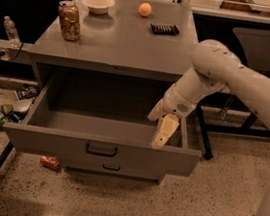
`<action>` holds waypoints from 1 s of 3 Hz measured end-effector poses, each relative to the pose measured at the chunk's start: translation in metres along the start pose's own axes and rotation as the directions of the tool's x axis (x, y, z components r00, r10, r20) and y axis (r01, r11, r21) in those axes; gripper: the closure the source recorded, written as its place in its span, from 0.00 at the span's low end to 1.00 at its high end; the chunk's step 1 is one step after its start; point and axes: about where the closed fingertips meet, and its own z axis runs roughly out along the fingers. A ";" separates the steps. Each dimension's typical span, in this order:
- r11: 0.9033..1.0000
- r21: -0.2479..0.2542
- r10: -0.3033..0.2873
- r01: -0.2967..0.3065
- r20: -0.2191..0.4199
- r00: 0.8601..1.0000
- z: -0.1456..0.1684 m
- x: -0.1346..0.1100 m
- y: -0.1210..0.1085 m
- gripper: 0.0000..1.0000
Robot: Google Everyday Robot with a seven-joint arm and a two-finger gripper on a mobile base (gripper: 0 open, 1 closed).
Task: Open top drawer
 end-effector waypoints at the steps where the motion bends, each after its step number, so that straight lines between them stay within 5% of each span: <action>1: 0.987 0.154 -0.033 0.037 -0.029 0.999 -0.045 -0.014 -0.008 0.00; 2: 0.953 0.299 -0.045 0.055 -0.040 0.998 -0.091 -0.021 -0.017 0.00; 3: 0.930 0.363 -0.053 0.049 0.002 0.999 -0.118 -0.024 -0.019 0.00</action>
Offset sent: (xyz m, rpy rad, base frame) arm 0.0405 -0.0346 0.1188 -0.0781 -0.3968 -0.1290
